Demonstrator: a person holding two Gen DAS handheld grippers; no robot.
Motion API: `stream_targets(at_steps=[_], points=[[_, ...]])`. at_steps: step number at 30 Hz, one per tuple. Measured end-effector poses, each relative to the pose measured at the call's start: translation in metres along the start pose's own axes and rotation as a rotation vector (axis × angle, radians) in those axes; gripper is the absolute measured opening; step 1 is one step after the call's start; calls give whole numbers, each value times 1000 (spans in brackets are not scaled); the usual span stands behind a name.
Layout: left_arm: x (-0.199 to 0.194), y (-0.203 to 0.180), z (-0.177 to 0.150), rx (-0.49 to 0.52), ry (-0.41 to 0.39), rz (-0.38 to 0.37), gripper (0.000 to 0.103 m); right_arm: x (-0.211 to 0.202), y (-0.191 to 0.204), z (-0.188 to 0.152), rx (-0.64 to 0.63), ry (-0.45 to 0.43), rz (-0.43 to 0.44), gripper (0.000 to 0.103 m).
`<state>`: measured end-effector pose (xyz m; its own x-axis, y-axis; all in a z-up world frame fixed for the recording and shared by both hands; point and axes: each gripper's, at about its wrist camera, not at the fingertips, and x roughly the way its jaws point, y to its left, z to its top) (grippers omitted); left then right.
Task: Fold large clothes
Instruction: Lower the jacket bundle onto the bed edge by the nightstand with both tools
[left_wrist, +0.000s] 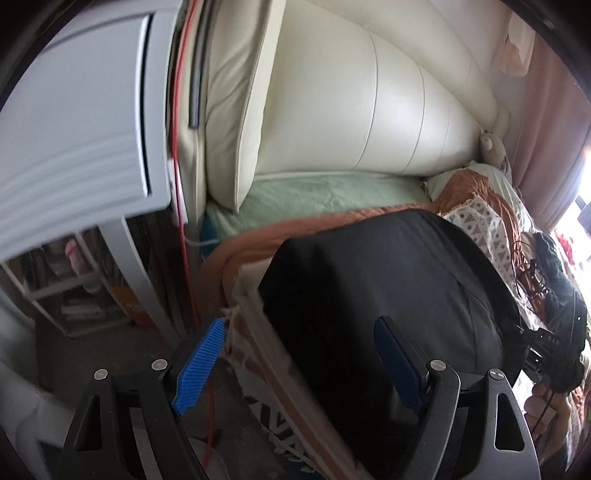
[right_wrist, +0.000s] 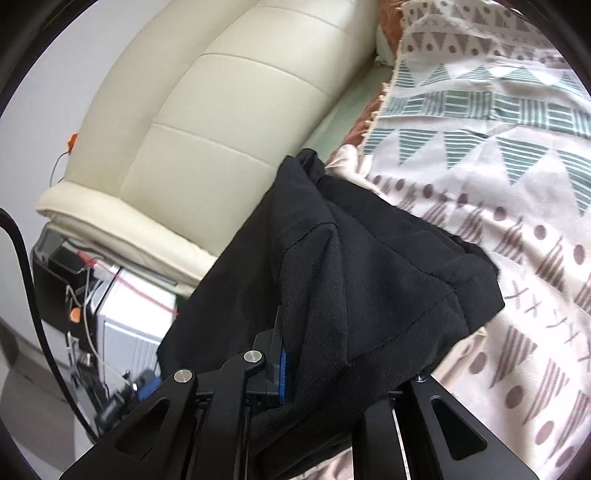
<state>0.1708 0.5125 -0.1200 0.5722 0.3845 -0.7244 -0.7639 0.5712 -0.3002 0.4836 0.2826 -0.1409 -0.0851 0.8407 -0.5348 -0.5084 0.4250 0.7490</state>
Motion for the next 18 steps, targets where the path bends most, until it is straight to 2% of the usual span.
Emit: stream_targets(at_steps=[4, 7, 9, 11, 18], points=[[9, 1, -5, -23, 8, -22, 84, 3, -13, -9, 6, 10, -9, 11], [11, -2, -1, -14, 0, 2, 84, 5, -16, -10, 7, 39, -19, 15], [10, -4, 6, -11, -15, -3, 84, 2, -19, -10, 26, 63, -46, 27], [10, -2, 9, 0, -28, 1, 84, -4, -22, -11, 36, 70, -64, 33], [31, 6, 25, 12, -48, 70, 84, -39, -16, -19, -59, 54, -128, 35]])
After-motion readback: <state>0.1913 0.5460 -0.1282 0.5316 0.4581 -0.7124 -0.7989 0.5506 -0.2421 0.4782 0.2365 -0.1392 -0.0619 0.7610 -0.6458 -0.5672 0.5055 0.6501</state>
